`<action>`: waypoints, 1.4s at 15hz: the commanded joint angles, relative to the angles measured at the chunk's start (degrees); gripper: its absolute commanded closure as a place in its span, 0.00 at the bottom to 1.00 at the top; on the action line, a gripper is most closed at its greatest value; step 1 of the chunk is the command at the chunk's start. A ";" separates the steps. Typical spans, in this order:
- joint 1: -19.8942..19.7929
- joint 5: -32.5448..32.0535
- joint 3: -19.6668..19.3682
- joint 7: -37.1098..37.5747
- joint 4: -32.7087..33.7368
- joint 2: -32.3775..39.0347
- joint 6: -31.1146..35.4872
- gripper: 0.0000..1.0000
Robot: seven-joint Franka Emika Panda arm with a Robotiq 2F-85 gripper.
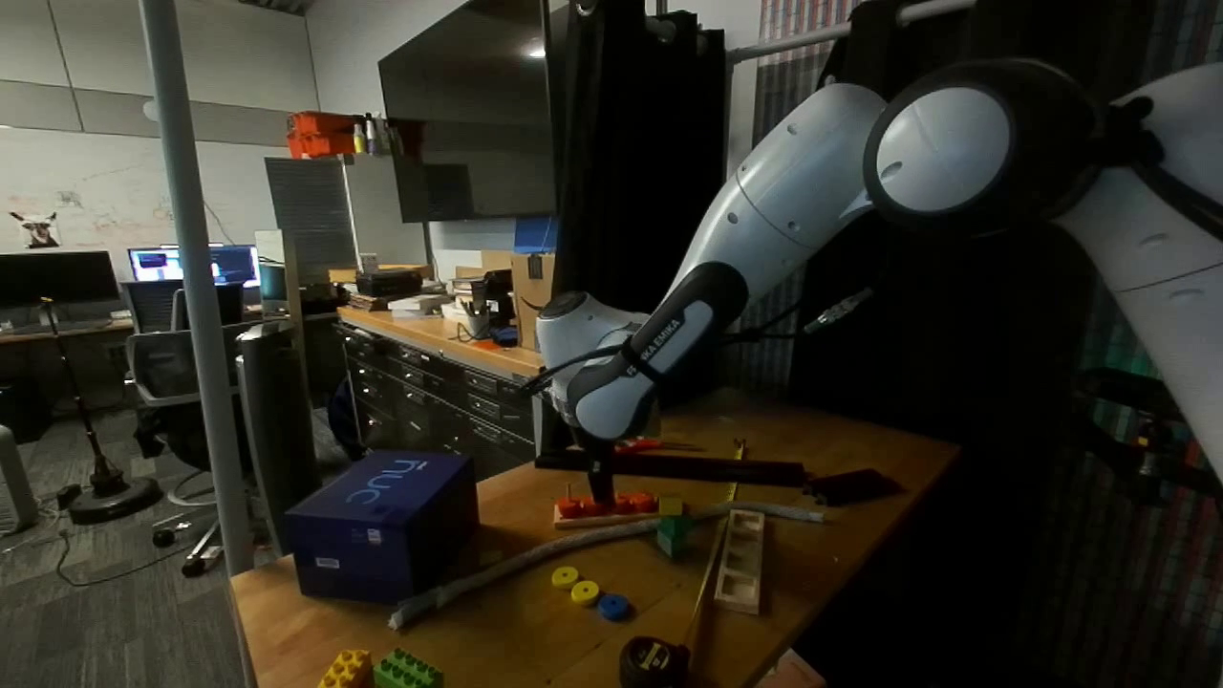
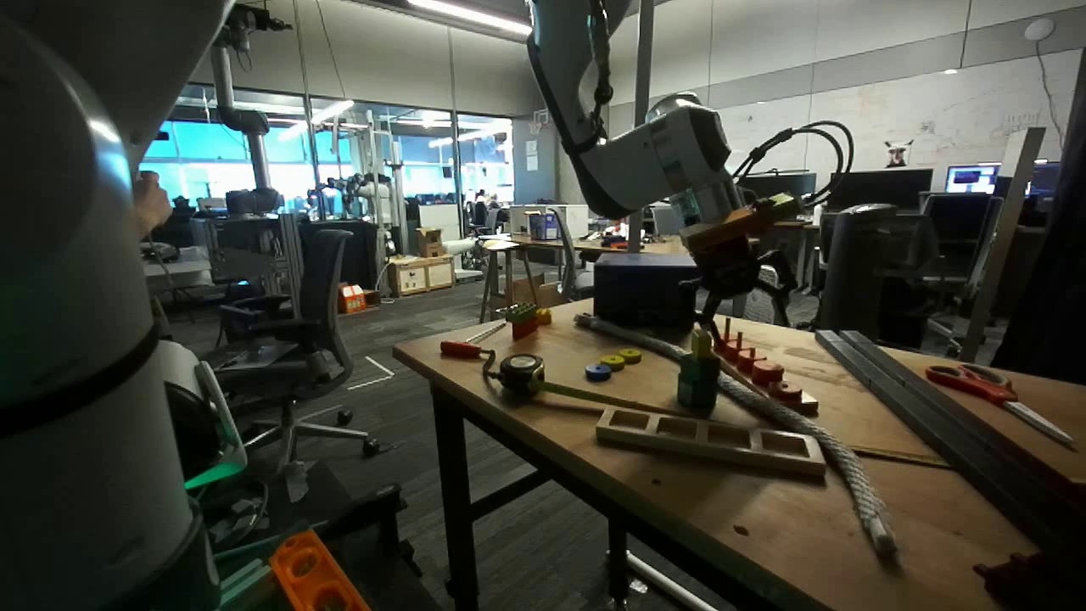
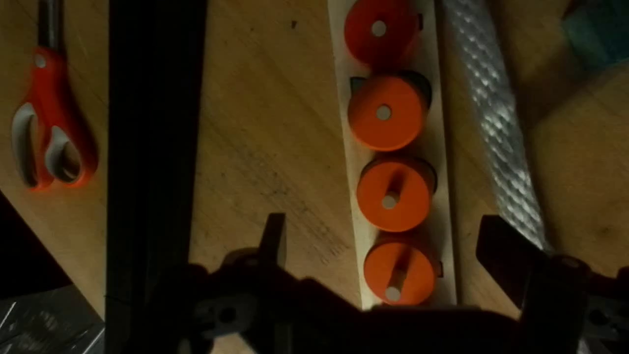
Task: Pick the orange ring and put it on the table
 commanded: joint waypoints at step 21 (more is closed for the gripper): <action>-11.31 30.25 5.98 -20.36 17.59 6.10 -24.50 0.00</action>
